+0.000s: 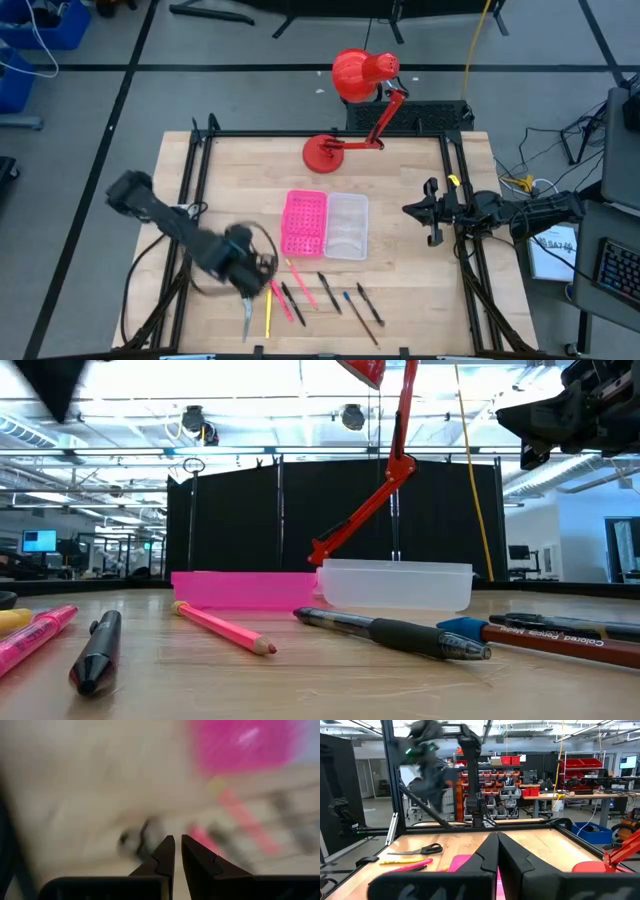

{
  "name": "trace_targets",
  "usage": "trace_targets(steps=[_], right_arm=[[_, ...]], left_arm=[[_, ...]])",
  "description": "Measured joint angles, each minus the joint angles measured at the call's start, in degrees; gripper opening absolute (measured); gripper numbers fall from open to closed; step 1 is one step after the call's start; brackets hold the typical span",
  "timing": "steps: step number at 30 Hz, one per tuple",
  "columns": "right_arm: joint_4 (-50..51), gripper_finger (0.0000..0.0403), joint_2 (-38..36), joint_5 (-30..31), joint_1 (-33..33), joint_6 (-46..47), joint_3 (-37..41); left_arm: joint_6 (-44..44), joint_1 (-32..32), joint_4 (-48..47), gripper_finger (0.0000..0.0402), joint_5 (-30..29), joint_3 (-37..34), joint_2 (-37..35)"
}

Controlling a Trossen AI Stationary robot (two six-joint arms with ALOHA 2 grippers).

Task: Pick & place school supplies into a supply box
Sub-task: Put the black scissors into the pink supply box

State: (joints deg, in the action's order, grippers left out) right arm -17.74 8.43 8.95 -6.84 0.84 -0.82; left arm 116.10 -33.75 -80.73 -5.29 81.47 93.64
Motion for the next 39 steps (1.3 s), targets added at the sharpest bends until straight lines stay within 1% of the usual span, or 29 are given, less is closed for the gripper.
trace_targets(steps=[3, 5, 8, 12, 15, 17, 19, 25, 29, 34, 39], right_arm=[[0.21, 0.0, 0.0, -0.12, 0.0, 1.02, -0.02], [0.81, 0.0, 0.0, -0.17, 0.01, 2.17, 0.0], [1.94, 0.0, 0.0, -0.2, 0.01, 4.13, -0.02], [3.42, 0.0, 0.0, -0.22, 0.01, 5.68, 0.0], [3.64, 0.0, 0.0, -0.24, -0.01, 6.52, -0.02], [4.16, 0.0, 0.0, -0.24, -0.01, 7.11, -0.02], [4.69, 0.0, 0.0, -0.24, 0.01, 7.45, -0.02], [4.68, 0.0, 0.0, -0.24, 0.01, 7.48, -0.02], [4.6, 0.0, 0.0, -0.24, 0.0, 7.25, -0.01], [4.28, 0.0, 0.0, -0.24, -0.01, 7.1, -0.02], [4.29, 0.0, 0.0, -0.24, 0.01, 7.08, -0.02]], left_arm=[[2.0, -2.16, 0.56, 0.0042, 7.65, 1.23, 4.73], [1.55, -3.07, 2.59, 0.0049, 9.5, 1.36, 6.73], [2.59, -4.08, 5.94, 0.0079, 8.3, 0.94, 8.26], [2.27, -4.23, 10.02, 0.0147, 5.19, 0.85, 9.58], [1.51, -3.44, 10.3, 0.0195, 5.23, 0.83, 10.65], [1.47, -3.01, 9.98, 0.0218, 5.23, 0.53, 11.4], [1.45, -2.44, 10.96, 0.0231, 5.61, -0.89, 11.49], [0.94, -1.45, 17.31, 0.0239, 8.99, -8.14, 10.83], [1.19, -1.52, 19.8, 0.0239, 10.87, -12.09, 10.82], [0.6, -1.07, 25.25, 0.0239, 10.28, -16.16, 10.78], [0.07, -0.56, 27.64, 0.0239, 10.86, -18.95, 10.75]])
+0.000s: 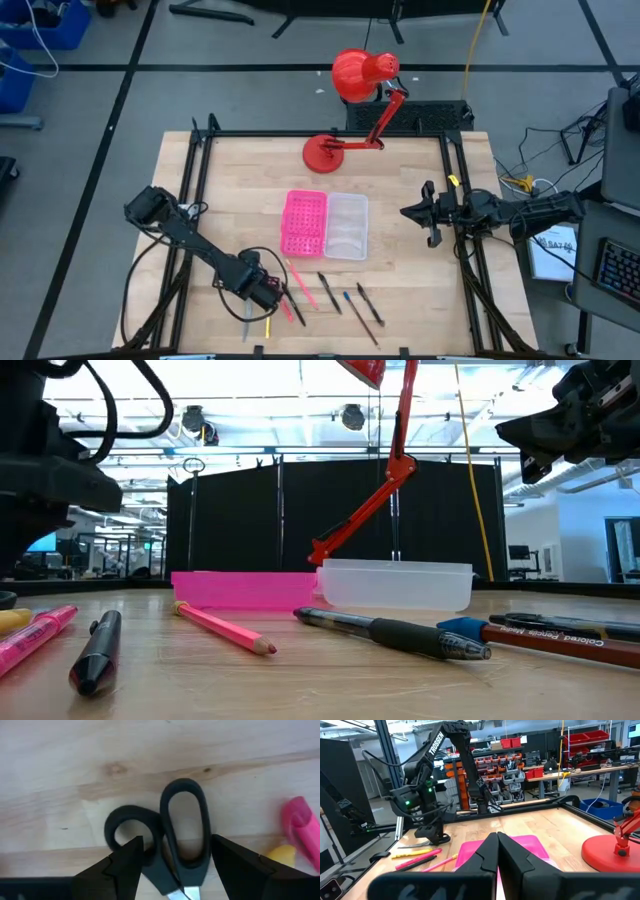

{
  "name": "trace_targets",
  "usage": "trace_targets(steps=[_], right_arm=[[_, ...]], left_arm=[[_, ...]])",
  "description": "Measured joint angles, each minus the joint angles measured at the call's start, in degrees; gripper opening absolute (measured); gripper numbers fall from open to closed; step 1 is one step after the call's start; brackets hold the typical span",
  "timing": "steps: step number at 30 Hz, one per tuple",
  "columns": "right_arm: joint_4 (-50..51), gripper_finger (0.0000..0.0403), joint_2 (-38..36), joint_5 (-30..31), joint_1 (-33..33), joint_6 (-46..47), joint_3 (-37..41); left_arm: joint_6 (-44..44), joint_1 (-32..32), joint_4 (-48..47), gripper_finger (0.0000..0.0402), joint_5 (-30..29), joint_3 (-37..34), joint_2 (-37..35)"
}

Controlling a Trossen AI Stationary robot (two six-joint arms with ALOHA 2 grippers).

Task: Pick & place school supplies into a supply box
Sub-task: Put the black scissors into the pink supply box

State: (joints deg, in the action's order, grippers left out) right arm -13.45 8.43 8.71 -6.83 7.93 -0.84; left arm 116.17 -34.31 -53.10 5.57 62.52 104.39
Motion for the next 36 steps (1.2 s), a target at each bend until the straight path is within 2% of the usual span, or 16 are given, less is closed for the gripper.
trace_targets(steps=[6, 17, 28, 32, 36], right_arm=[[0.07, 0.0, 0.0, -0.01, -0.01, 0.31, 0.02], [0.28, 0.0, 0.0, -0.02, -0.02, 0.39, 0.01], [0.41, 0.0, 0.04, -0.02, 0.0, 0.39, 0.0], [0.41, 0.0, 0.04, -0.02, -0.02, 0.39, 0.01], [0.41, 0.0, 0.04, -0.02, -0.02, 0.39, 0.0]], left_arm=[[-1.33, 0.01, 0.06, 0.0239, -0.17, 0.16, -0.31], [0.16, -0.32, -0.78, 0.0236, -4.13, 1.01, -6.03], [0.91, -0.65, -1.43, 0.0132, -4.6, 0.92, -5.34], [1.17, -0.87, -2.28, 0.0123, -4.45, 0.92, -5.33], [1.41, -1.46, -2.39, 0.0132, -4.32, 0.83, -5.33]])
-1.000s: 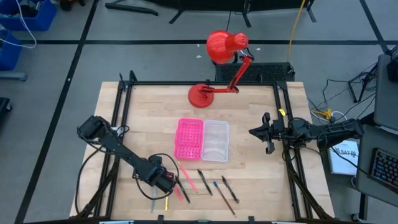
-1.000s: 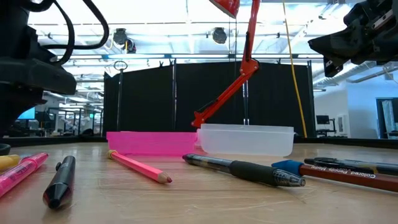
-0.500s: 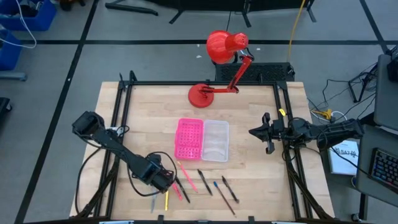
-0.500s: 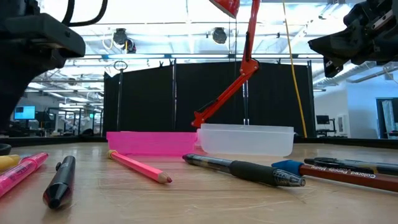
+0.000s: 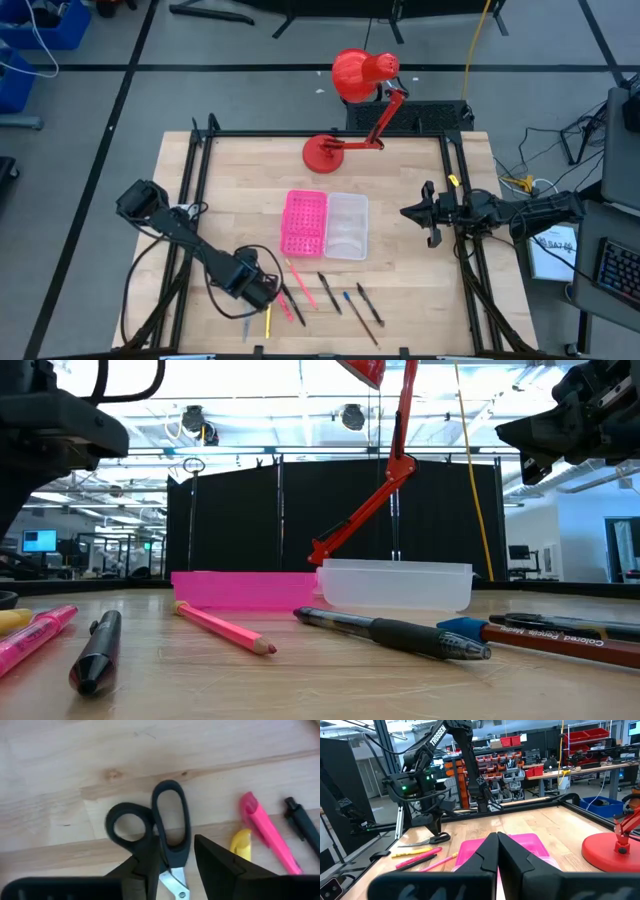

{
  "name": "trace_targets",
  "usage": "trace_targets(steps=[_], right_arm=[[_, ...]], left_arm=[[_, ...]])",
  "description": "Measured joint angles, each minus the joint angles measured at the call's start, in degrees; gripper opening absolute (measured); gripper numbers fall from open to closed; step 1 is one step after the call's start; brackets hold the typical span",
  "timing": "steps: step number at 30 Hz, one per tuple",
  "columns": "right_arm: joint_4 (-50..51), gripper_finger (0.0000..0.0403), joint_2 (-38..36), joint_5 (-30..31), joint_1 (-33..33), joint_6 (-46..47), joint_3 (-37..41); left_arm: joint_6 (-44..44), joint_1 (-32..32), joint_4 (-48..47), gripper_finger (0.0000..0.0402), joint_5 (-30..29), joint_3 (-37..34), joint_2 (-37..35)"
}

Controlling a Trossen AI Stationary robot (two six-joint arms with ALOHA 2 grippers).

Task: Pick & place school supplies into a supply box
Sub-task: Put the black scissors into the pink supply box

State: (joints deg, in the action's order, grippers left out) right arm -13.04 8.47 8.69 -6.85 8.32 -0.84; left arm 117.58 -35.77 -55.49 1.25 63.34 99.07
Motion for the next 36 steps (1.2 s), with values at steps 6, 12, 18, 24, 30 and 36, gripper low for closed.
trace_targets(steps=[6, 12, 18, 24, 30, 36], right_arm=[[0.02, 0.0, 0.0, 0.0, 0.02, 0.0, 0.02], [0.02, 0.0, 0.0, 0.0, 0.01, 0.0, 0.01], [0.02, 0.0, 0.01, 0.0, 0.0, 0.0, 0.02], [0.02, 0.0, 0.02, 0.0, 0.01, 0.0, 0.01], [0.04, 0.0, 0.02, 0.0, 0.01, 0.0, 0.01], [0.07, 0.0, 0.02, 0.0, 0.0, 0.0, 0.02]], left_arm=[[1.6, -0.9, 0.1, 0.0156, -0.05, -1.4, 0.0], [2.16, -1.05, 0.69, 0.0161, -0.13, -2.86, 0.0], [2.19, -1.04, 7.9, 0.0161, -0.86, -7.03, 0.0], [3.94, -1.07, 15.19, 0.0161, -0.09, -11.85, -0.44], [4.16, -1.03, 15.8, 0.0109, 1.11, -13.15, -0.55], [2.45, -1.07, 15.89, 0.0048, 0.59, -13.19, -0.54]])
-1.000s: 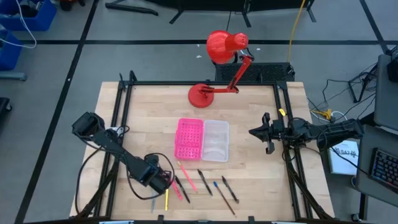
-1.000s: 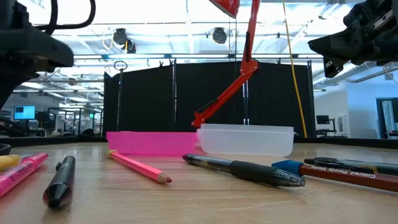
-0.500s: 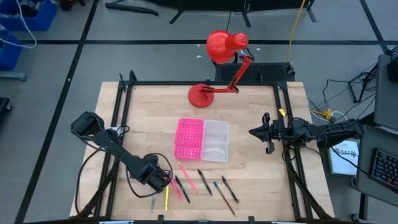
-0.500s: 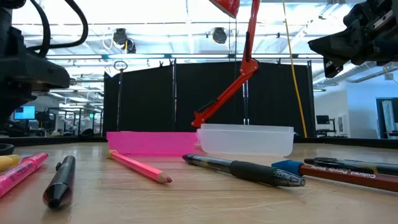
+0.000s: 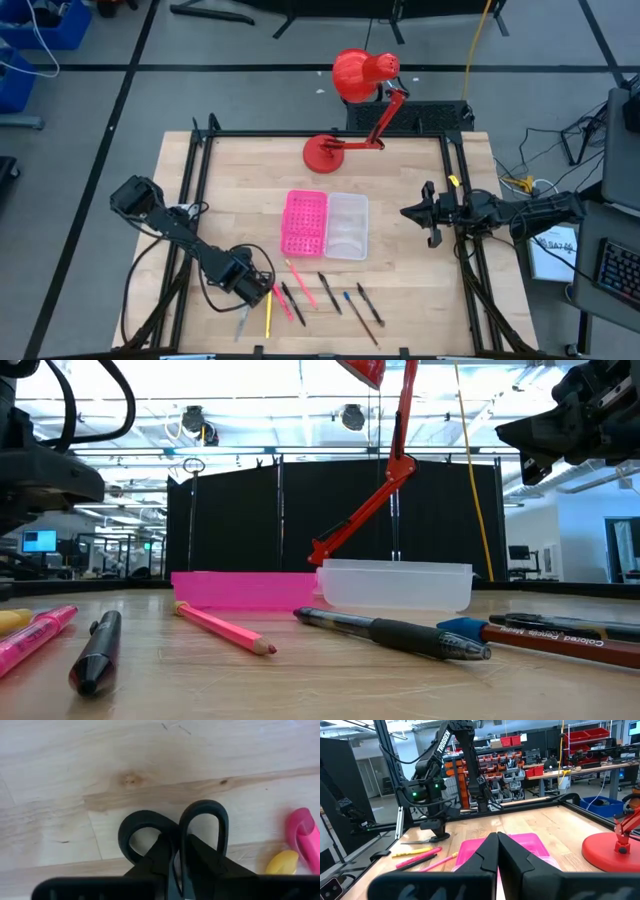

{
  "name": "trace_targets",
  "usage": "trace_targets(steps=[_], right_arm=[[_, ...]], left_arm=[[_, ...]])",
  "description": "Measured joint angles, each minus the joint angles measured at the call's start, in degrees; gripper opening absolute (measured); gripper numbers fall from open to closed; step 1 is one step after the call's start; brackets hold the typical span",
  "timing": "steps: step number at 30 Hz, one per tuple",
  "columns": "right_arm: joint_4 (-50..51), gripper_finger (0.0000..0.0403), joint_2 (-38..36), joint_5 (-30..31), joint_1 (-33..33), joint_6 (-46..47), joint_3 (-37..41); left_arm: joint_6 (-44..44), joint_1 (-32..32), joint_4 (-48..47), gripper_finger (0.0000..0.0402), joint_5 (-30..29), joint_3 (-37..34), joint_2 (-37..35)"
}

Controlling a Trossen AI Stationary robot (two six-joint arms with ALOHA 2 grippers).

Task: Pick & place school supplies into a supply box
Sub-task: Put the black scissors into the pink supply box

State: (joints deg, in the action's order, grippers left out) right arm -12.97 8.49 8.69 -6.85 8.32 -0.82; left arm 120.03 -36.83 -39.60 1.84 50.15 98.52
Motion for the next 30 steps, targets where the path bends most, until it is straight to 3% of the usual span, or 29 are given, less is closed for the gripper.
trace_targets(steps=[8, 11, 18, 24, 30], right_arm=[[0.0, 0.0, 0.0, 0.0, 0.0, 0.02, 0.0], [-0.02, 0.0, 0.0, 0.0, 0.01, 0.0, -0.02], [-0.02, 0.0, 0.07, 0.0, 0.0, 0.0, -0.02], [-0.02, 0.0, 0.07, 0.07, 0.0, 0.02, 0.0], [-0.03, 0.0, 0.07, 0.11, 0.0, 0.0, -0.01]], left_arm=[[-3.47, -0.05, -7.39, 0.0047, -4.55, 4.79, -1.98], [-3.7, 0.05, -14.14, 0.0021, -6.17, 9.44, -3.61], [-8.13, 1.81, -24.63, 0.0017, -10.91, 21.9, -3.78], [-21.22, 8.01, -24.23, 0.0015, -21.58, 32.76, -3.85], [-39.78, 18.65, -20.92, 0.0015, -22.96, 41.01, -1.64]])
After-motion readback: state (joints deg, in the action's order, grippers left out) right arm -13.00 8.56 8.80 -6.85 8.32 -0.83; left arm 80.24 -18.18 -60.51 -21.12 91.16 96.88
